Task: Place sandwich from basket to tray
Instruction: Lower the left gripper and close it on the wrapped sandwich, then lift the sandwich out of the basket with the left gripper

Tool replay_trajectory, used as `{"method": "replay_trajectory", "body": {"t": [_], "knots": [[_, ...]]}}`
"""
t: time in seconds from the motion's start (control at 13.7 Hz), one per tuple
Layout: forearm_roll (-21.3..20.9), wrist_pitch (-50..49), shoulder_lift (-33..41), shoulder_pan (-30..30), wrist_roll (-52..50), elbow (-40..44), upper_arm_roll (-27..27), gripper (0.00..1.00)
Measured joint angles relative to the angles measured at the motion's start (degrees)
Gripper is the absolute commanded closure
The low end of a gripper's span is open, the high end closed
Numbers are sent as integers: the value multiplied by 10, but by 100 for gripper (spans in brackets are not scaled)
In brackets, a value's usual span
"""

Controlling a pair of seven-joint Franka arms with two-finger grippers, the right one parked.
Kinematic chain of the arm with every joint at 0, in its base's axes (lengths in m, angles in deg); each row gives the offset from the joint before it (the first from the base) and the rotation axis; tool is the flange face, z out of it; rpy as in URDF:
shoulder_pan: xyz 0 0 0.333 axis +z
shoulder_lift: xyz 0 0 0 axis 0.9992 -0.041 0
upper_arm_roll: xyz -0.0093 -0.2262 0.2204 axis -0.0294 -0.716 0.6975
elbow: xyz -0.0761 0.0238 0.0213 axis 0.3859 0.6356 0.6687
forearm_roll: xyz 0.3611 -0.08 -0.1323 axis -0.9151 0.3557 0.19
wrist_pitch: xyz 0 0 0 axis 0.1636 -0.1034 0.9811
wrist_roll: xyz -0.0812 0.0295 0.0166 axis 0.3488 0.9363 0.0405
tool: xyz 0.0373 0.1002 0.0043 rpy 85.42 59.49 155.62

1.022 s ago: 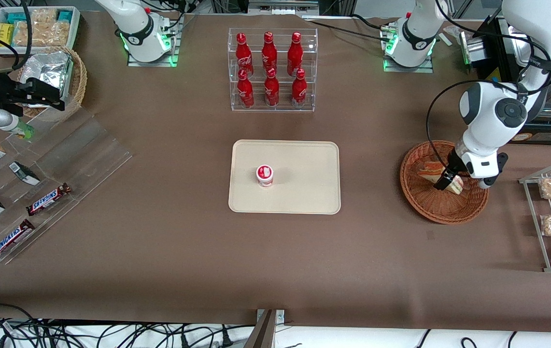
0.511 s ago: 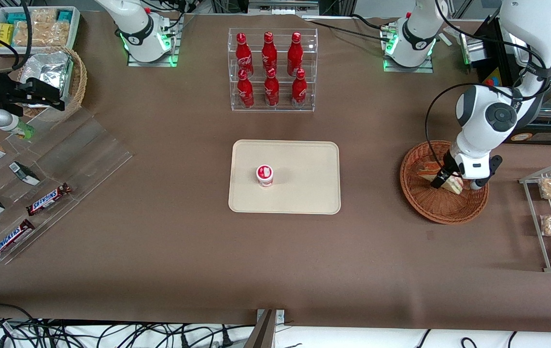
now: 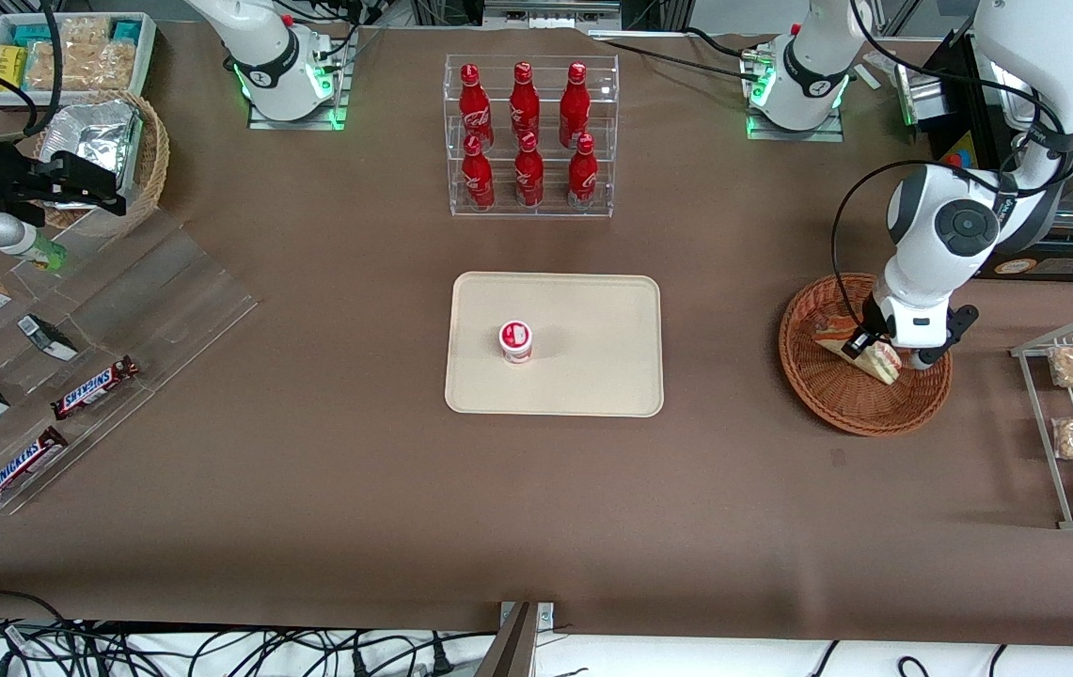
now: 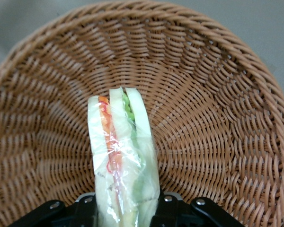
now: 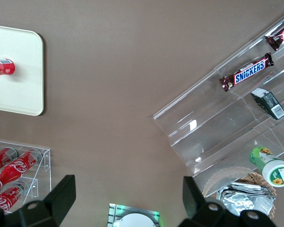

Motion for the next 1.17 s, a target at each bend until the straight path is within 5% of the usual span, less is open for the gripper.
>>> {"method": "replay_trajectory", "body": {"t": [0.22, 0.73, 1.17], "knots": [[3, -128, 21, 0, 23, 63, -21, 100], [100, -405, 33, -3, 168, 283, -76, 100], [151, -518, 33, -8, 294, 394, -145, 100]]}}
